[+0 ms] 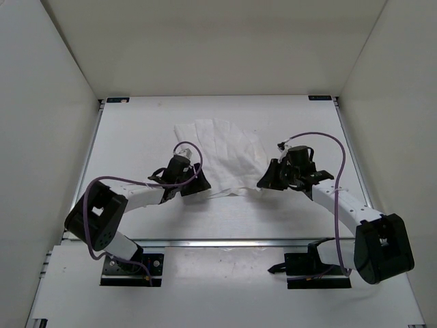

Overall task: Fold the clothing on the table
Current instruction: Flatten the skirt out

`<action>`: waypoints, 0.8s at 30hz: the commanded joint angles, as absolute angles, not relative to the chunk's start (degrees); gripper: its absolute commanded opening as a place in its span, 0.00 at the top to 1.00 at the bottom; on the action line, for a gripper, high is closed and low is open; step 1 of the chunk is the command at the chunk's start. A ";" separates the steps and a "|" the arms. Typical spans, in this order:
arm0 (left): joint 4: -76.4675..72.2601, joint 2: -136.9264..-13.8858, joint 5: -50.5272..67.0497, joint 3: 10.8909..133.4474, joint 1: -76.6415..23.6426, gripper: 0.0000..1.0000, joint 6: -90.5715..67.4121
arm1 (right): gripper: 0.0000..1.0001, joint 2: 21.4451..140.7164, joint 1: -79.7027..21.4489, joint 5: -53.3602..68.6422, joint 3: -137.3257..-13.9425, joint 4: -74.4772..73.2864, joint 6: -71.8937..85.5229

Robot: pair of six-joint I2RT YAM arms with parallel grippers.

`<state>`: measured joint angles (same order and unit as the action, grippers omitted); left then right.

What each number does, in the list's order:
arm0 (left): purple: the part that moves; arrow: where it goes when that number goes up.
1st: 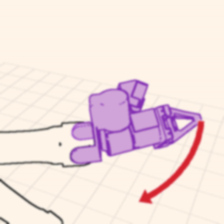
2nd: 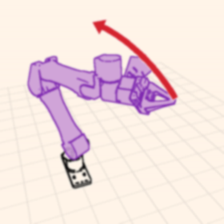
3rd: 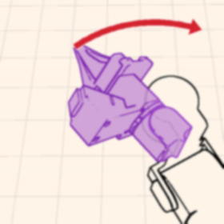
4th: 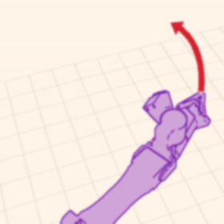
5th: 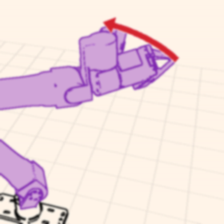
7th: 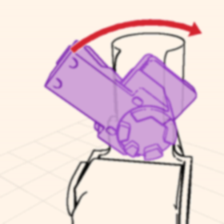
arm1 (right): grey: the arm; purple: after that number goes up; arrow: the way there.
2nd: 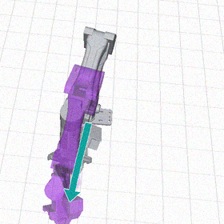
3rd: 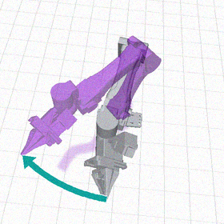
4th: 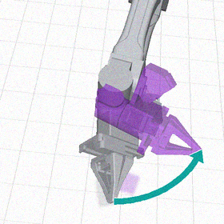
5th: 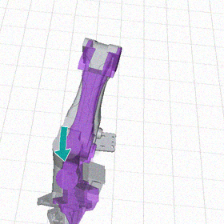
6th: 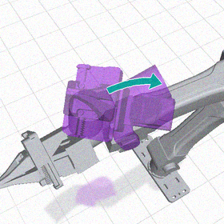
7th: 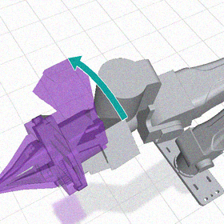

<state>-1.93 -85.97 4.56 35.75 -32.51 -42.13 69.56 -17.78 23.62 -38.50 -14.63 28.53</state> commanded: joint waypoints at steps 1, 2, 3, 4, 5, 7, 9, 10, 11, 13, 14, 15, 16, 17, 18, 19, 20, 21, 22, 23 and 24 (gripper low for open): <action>-2.99 -88.67 1.85 36.21 -33.57 0.28 -44.38 | 1.00 68.99 -16.79 24.96 -37.44 -11.08 28.30; -3.25 -88.86 1.67 36.12 -33.40 0.29 -44.30 | 1.00 68.82 -16.61 25.57 -37.18 -11.16 28.13; -3.43 -89.55 1.32 35.95 -33.66 0.28 -44.82 | 1.00 68.73 -16.26 25.66 -37.09 -11.16 28.04; -3.95 -89.91 1.49 36.47 -33.66 0.33 -45.09 | 1.00 68.73 -16.69 25.66 -36.57 -11.77 27.78; -4.13 -90.17 1.76 36.47 -33.66 0.41 -45.35 | 1.00 68.30 -15.92 25.84 -36.65 -11.95 27.60; -4.65 -90.96 1.41 36.39 -33.57 0.61 -45.53 | 1.00 67.77 -15.30 25.84 -36.04 -11.95 27.25; -4.13 -91.23 0.97 36.91 -33.75 0.76 -45.88 | 1.00 67.06 -14.33 26.02 -35.42 -12.39 26.72; -3.61 -91.32 0.62 36.74 -33.92 0.94 -45.88 | 1.00 66.71 -13.98 26.80 -34.90 -13.09 26.46; -3.34 -91.23 0.44 36.83 -33.84 1.00 -46.14 | 1.00 66.01 -12.93 26.72 -34.98 -12.92 26.11; -2.11 -90.79 0.09 36.74 -33.40 1.00 -45.79 | 1.00 65.40 -11.00 26.72 -34.28 -14.23 25.58; -1.41 -90.18 0.17 36.74 -32.44 1.00 -45.44 | 1.00 64.43 -10.29 26.72 -33.84 -14.67 24.71; -0.28 -89.31 0.09 36.56 -32.00 1.00 -45.09 | 1.00 63.90 -9.07 26.81 -33.23 -15.55 24.44; 0.00 -88.60 0.44 36.56 -31.56 1.00 -45.00 | 1.00 63.55 -7.57 27.07 -32.87 -16.08 23.91; 1.39 -87.03 0.09 36.21 -29.99 1.00 -44.30 | 1.00 63.11 -6.78 26.90 -32.44 -16.69 23.12; 2.71 -85.18 0.09 35.43 -29.19 1.00 -43.86 | 1.00 62.06 -6.16 26.81 -32.00 -16.96 22.51; 3.59 -83.43 0.09 35.25 -27.87 1.00 -43.16 | 1.00 61.70 -5.11 26.81 -31.04 -17.66 21.89; 3.86 -82.28 0.09 35.07 -27.51 1.00 -42.02 | 1.00 61.09 -4.14 26.98 -30.59 -18.01 21.36; 5.52 -81.13 0.17 35.07 -26.81 1.00 -41.14 | 1.00 60.56 -3.87 27.42 -29.80 -17.93 21.10; 7.10 -79.56 0.70 35.33 -25.76 1.00 -40.44 | 1.00 60.64 -3.52 28.20 -29.53 -18.10 20.83; 7.64 -79.11 0.70 35.42 -25.84 1.00 -39.21 | 1.00 60.38 -3.34 28.56 -28.57 -18.11 20.92; 8.86 -78.06 0.70 35.16 -25.49 1.00 -38.94 | 1.00 60.47 -3.77 28.65 -27.69 -17.58 21.35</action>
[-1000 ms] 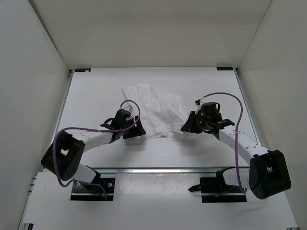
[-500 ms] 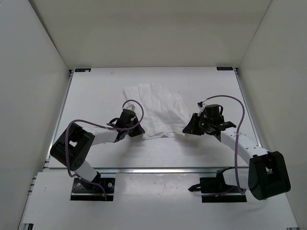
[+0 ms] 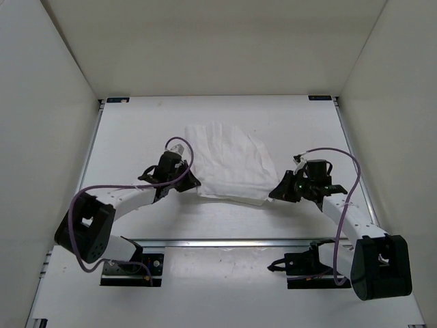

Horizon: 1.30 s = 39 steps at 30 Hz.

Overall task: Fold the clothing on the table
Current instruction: Flatten the skirt out

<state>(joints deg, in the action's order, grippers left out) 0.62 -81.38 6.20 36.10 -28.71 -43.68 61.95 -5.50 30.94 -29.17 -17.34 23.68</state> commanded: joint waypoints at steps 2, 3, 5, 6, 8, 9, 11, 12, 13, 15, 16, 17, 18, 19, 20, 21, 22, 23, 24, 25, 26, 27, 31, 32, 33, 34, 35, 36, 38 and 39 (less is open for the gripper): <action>10.45 -76.73 2.45 36.03 -24.79 1.00 -37.62 | 1.00 60.73 -4.91 29.00 -26.37 -15.13 22.24; 10.81 -76.73 3.33 36.30 -24.09 1.00 -37.36 | 1.00 61.69 -5.44 29.61 -26.98 -14.42 22.85; 11.94 -78.04 6.92 40.31 -22.59 1.00 -35.69 | 1.00 64.85 -6.33 30.23 -29.96 -13.36 22.85; 12.21 -80.14 7.90 42.08 -20.93 1.00 -34.20 | 1.00 67.39 -6.85 30.23 -34.50 -13.27 22.33; 15.72 -84.01 10.71 54.42 -18.64 1.00 -32.27 | 1.00 72.75 -5.98 30.85 -44.26 -16.85 20.83; 18.52 -86.72 11.51 62.93 -17.50 1.00 -30.34 | 1.00 76.60 -6.06 30.33 -52.91 -18.27 19.26; 25.37 -90.78 12.57 77.68 -16.26 1.00 -27.44 | 1.00 83.46 -5.19 29.80 -67.45 -24.67 17.49; 28.36 -93.31 12.31 87.79 -16.00 1.00 -25.86 | 1.00 85.15 -4.66 29.45 -76.55 -26.70 16.62; 29.52 -95.78 11.87 93.37 -15.47 1.00 -24.71 | 1.00 87.34 -4.14 28.66 -86.30 -27.94 15.65; 33.21 -98.24 8.20 112.76 -15.90 1.00 -22.95 | 1.00 89.90 -3.61 26.65 -98.71 -31.01 14.07; 33.14 -98.78 6.87 116.42 -16.34 1.00 -22.07 | 1.00 91.13 -3.17 25.50 -105.75 -31.29 13.02; 32.53 -98.44 3.81 120.89 -16.70 1.00 -21.28 | 1.00 91.32 -3.16 24.44 -109.13 -30.85 11.62; 30.17 -98.00 1.52 121.37 -16.70 1.00 -21.36 | 1.00 90.62 -3.16 24.00 -109.86 -29.98 10.91; 28.93 -96.08 0.97 118.07 -16.61 1.00 -20.92 | 1.00 89.75 -3.43 22.17 -108.91 -28.75 9.51; 26.65 -93.54 0.79 115.78 -16.18 1.00 -20.74 | 1.00 88.00 -3.43 21.19 -105.50 -26.65 8.54; 25.06 -91.08 1.14 110.44 -15.56 1.00 -21.00 | 1.00 86.06 -3.08 21.96 -101.03 -25.06 8.35; 24.18 -89.49 1.49 103.43 -15.30 1.00 -20.83 | 1.00 85.00 -2.21 22.76 -98.20 -23.13 8.44; 22.43 -86.25 1.32 99.53 -15.99 1.00 -20.31 | 1.00 82.64 -1.41 23.72 -91.91 -22.51 8.96; 20.67 -84.39 0.80 91.40 -16.61 1.00 -20.04 | 1.00 80.01 -1.67 24.43 -87.93 -20.59 9.23; 18.91 -80.81 0.62 82.79 -16.96 1.00 -19.78 | 1.00 78.59 -1.84 25.04 -80.93 -19.00 8.71; 18.37 -76.94 0.44 78.70 -17.92 1.00 -19.86 | 1.00 75.53 -2.63 24.09 -73.81 -18.90 8.70; 17.67 -73.60 0.18 70.92 -18.71 1.00 -19.78 | 1.00 72.19 -2.90 23.65 -70.00 -17.85 8.70; 20.99 -65.67 0.18 50.94 -23.73 1.00 -22.05 | 1.00 61.64 -5.36 25.30 -46.17 -16.18 13.00; 21.53 -64.09 0.09 48.89 -25.12 1.00 -23.63 | 0.99 60.22 -6.75 26.27 -40.23 -16.17 14.83; 22.75 -61.98 1.22 45.13 -26.01 1.00 -25.47 | 0.99 56.99 -6.94 26.37 -35.03 -15.74 17.72; 23.81 -60.74 2.62 41.87 -26.71 1.00 -26.36 | 1.00 54.08 -8.25 26.54 -32.89 -16.17 18.45; 24.34 -58.12 2.72 39.14 -27.41 1.00 -28.28 | 1.00 52.83 -10.26 27.15 -29.74 -16.61 20.46; 25.13 -55.75 3.42 37.46 -27.77 1.00 -29.61 | 1.00 50.65 -10.63 26.38 -27.01 -17.48 22.13; 25.92 -52.75 5.00 34.03 -27.07 1.00 -31.28 | 1.00 47.39 -12.57 26.19 -24.80 -18.80 24.07; 26.10 -51.78 5.27 32.71 -26.55 1.00 -31.46 | 1.00 46.68 -12.74 26.19 -23.39 -18.98 24.69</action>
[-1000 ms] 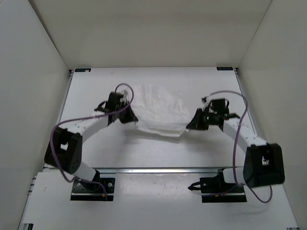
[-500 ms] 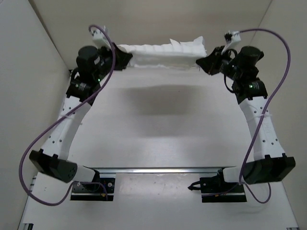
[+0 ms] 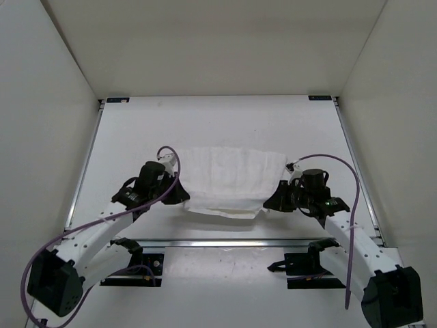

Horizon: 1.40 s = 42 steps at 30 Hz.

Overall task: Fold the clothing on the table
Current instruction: Flatten the skirt out, then fold the skirt

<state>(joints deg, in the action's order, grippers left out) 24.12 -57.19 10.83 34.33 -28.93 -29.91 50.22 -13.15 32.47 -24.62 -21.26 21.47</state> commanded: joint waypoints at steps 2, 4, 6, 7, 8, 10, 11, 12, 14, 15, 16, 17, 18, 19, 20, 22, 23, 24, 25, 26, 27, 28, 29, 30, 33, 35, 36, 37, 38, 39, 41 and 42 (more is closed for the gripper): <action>26.28 -52.64 6.76 31.91 -25.14 1.00 -31.03 | 1.00 46.40 -11.25 28.03 -21.54 -17.59 25.84; 26.36 -55.00 7.21 31.64 -25.84 1.00 -30.41 | 1.00 47.10 -8.28 30.84 -20.22 -16.79 27.06; 25.67 -57.21 7.64 31.64 -25.93 1.00 -30.84 | 1.00 49.03 -7.56 31.55 -20.74 -16.26 26.98; 24.71 -58.35 8.95 31.73 -25.41 1.00 -31.11 | 1.00 50.26 -7.38 31.38 -21.44 -16.17 26.63; 23.39 -59.49 9.40 31.82 -25.14 1.00 -31.29 | 1.00 51.49 -7.82 31.38 -22.14 -15.82 26.11; 20.93 -62.30 9.67 32.87 -24.44 1.00 -31.64 | 1.00 53.77 -7.65 30.67 -24.42 -15.12 25.58; 19.79 -64.23 9.15 34.44 -24.09 1.00 -31.55 | 1.00 56.05 -6.95 30.93 -26.09 -13.81 25.32; 19.08 -65.55 8.36 36.80 -23.73 1.00 -30.94 | 1.00 57.21 -6.51 31.55 -27.15 -12.58 24.53; 17.67 -72.21 8.26 41.38 -22.07 1.00 -29.80 | 1.00 63.16 -5.19 32.34 -32.66 -10.82 23.04; 17.75 -76.07 8.61 44.79 -21.19 1.00 -28.92 | 1.00 66.59 -4.23 32.78 -34.09 -9.77 22.94; 17.32 -77.24 8.44 48.39 -20.83 1.00 -28.13 | 1.00 68.71 -4.04 33.22 -37.84 -9.67 22.33; 17.58 -80.39 8.09 50.17 -20.40 1.00 -27.17 | 0.99 71.60 -4.04 32.87 -41.71 -10.02 20.93; 17.84 -84.42 6.52 56.80 -19.61 1.00 -25.85 | 1.00 76.68 -5.87 32.44 -48.71 -10.45 18.74; 17.84 -84.46 6.50 58.26 -19.60 1.00 -25.84 | 1.00 76.73 -5.89 32.43 -48.78 -10.81 18.72; 17.75 -86.12 5.98 59.58 -18.99 1.00 -25.49 | 1.00 79.25 -5.80 31.65 -52.09 -11.33 17.76; 18.19 -87.80 4.84 64.75 -18.54 1.00 -25.05 | 1.00 81.82 -6.24 31.73 -56.57 -12.91 16.62; 18.11 -88.59 4.75 65.82 -18.28 1.00 -24.61 | 1.00 83.31 -5.89 31.90 -58.52 -12.75 16.61; 18.71 -88.77 4.31 67.40 -17.85 1.00 -24.44 | 1.00 83.67 -5.54 31.73 -59.67 -12.14 16.79; 18.89 -88.77 3.61 68.37 -17.84 1.00 -23.91 | 1.00 83.67 -5.28 32.16 -60.11 -11.61 16.53; 19.07 -88.94 3.69 68.47 -17.84 1.00 -23.82 | 1.00 83.76 -5.10 31.73 -60.20 -11.69 16.78; 19.33 -88.42 3.43 68.12 -18.28 1.00 -23.64 | 1.00 83.50 -4.84 31.55 -58.90 -11.69 16.53; 19.68 -88.24 3.34 66.90 -18.11 1.00 -23.47 | 1.00 82.63 -4.83 31.03 -58.28 -11.86 16.52; 19.69 -87.37 2.73 64.80 -19.06 1.00 -23.64 | 1.00 82.36 -4.83 31.11 -56.27 -11.87 16.35; 19.95 -85.71 2.55 63.64 -19.68 1.00 -23.73 | 1.00 80.87 -4.83 31.11 -53.55 -12.13 16.35; 20.48 -80.71 2.55 55.91 -22.57 1.00 -24.00 | 1.00 75.52 -5.53 30.68 -45.12 -13.79 16.70; 23.62 -76.58 0.45 49.86 -25.99 1.00 -25.21 | 1.00 70.96 -7.11 30.94 -40.55 -16.33 17.49; 24.43 -72.81 0.27 48.62 -28.36 1.00 -26.09 | 1.00 66.93 -9.12 30.15 -37.73 -17.30 18.71; 26.78 -68.77 0.09 46.34 -31.09 1.00 -26.71 | 1.00 62.80 -10.27 29.80 -35.01 -18.45 20.11; 28.98 -66.90 0.26 44.23 -31.98 1.00 -28.72 | 1.00 60.14 -13.15 29.01 -33.41 -20.02 21.00; 30.22 -62.97 0.79 43.17 -33.30 1.00 -30.31 | 0.99 55.33 -16.75 27.35 -31.75 -20.65 23.79; 33.38 -56.71 4.02 40.53 -33.40 1.00 -33.38 | 1.00 47.67 -20.02 26.98 -29.80 -21.53 28.55; 33.83 -53.56 4.65 40.00 -31.66 1.00 -34.53 | 1.00 46.24 -20.39 27.85 -29.45 -20.49 31.78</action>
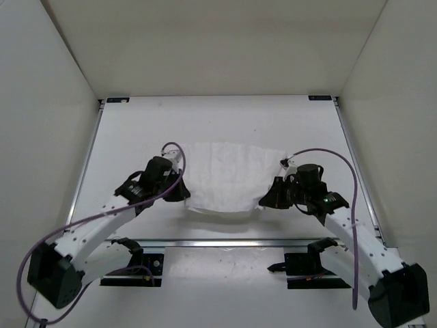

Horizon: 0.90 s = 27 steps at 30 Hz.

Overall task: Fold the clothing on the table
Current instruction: Fold the skirt

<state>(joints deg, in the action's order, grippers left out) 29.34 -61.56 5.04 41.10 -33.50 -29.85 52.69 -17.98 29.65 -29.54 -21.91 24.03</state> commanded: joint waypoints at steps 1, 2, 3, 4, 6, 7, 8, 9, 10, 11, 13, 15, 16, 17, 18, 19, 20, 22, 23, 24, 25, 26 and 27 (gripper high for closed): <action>33.84 -51.61 6.14 39.73 -29.55 1.00 -35.24 | 1.00 45.19 -19.43 30.38 -28.92 -19.52 32.86; 32.97 -51.50 8.07 40.77 -28.05 1.00 -34.72 | 1.00 46.22 -18.29 31.45 -29.44 -18.03 33.13; 31.57 -52.11 8.78 41.39 -25.51 1.00 -34.54 | 1.00 46.84 -16.11 32.42 -30.23 -16.10 32.96; 30.60 -55.25 8.79 42.44 -23.23 1.00 -34.45 | 1.00 49.37 -14.00 34.00 -31.54 -15.04 31.57; 26.74 -60.71 12.11 45.86 -19.97 1.00 -33.40 | 1.00 57.18 -11.01 35.24 -34.27 -11.80 29.27; 25.76 -65.34 12.65 47.10 -18.91 1.00 -34.01 | 1.00 59.30 -9.07 35.77 -36.71 -10.82 28.40; 23.23 -70.09 14.48 48.68 -17.24 0.99 -33.93 | 0.97 64.02 -8.27 37.08 -38.91 -8.72 27.43; 21.72 -72.49 16.33 50.87 -16.36 0.95 -34.36 | 0.96 66.33 -6.35 38.05 -40.15 -7.05 27.42; 20.75 -77.38 17.30 52.11 -14.87 0.92 -34.19 | 0.95 70.53 -5.20 39.45 -42.34 -5.29 27.07; 19.96 -82.39 17.66 55.16 -13.98 0.89 -34.62 | 0.96 74.67 -4.66 39.72 -44.97 -3.36 27.16; 18.89 -89.51 19.50 60.36 -12.67 0.72 -34.45 | 0.89 80.64 -3.78 40.25 -48.58 -0.44 26.64; 18.81 -96.82 18.46 67.29 -11.96 0.52 -34.19 | 0.59 87.59 -2.64 41.21 -53.24 2.37 26.81; 19.59 -98.33 18.63 70.89 -11.61 0.47 -33.67 | 0.50 89.71 -2.20 42.79 -57.00 2.63 26.63; 19.95 -100.44 18.37 72.49 -11.43 0.39 -33.23 | 0.27 91.39 -1.85 43.15 -59.74 2.64 26.02; 20.13 -101.59 18.11 74.77 -11.69 0.23 -32.79 | 0.13 93.41 -2.28 42.98 -62.90 2.38 25.41; 21.00 -102.12 16.71 76.88 -11.86 0.17 -31.74 | 0.07 94.30 -1.94 42.54 -63.89 2.29 24.88; 21.79 -102.65 15.74 78.82 -12.04 0.09 -30.25 | 0.01 94.65 -2.02 41.49 -65.55 2.02 24.18; 24.07 -102.48 13.02 80.33 -12.65 0.09 -28.84 | 0.01 95.53 -2.11 40.61 -68.11 0.89 23.03; 24.69 -101.78 12.83 80.59 -12.83 0.09 -28.31 | 0.01 95.19 -1.67 40.43 -68.29 0.36 23.03; 24.52 -100.56 12.14 80.16 -13.35 0.09 -27.69 | 0.00 94.49 -1.58 40.52 -67.25 0.35 22.68; 23.74 -99.42 10.48 78.50 -13.97 0.10 -27.69 | 0.01 93.61 -1.41 40.60 -66.11 0.61 21.72; 22.60 -97.40 9.42 76.22 -14.32 0.10 -27.08 | 0.00 92.99 -1.32 40.34 -64.35 0.09 20.66; 21.80 -94.77 9.23 74.98 -15.20 0.11 -26.46 | 0.01 91.94 -1.49 39.21 -62.07 0.09 18.83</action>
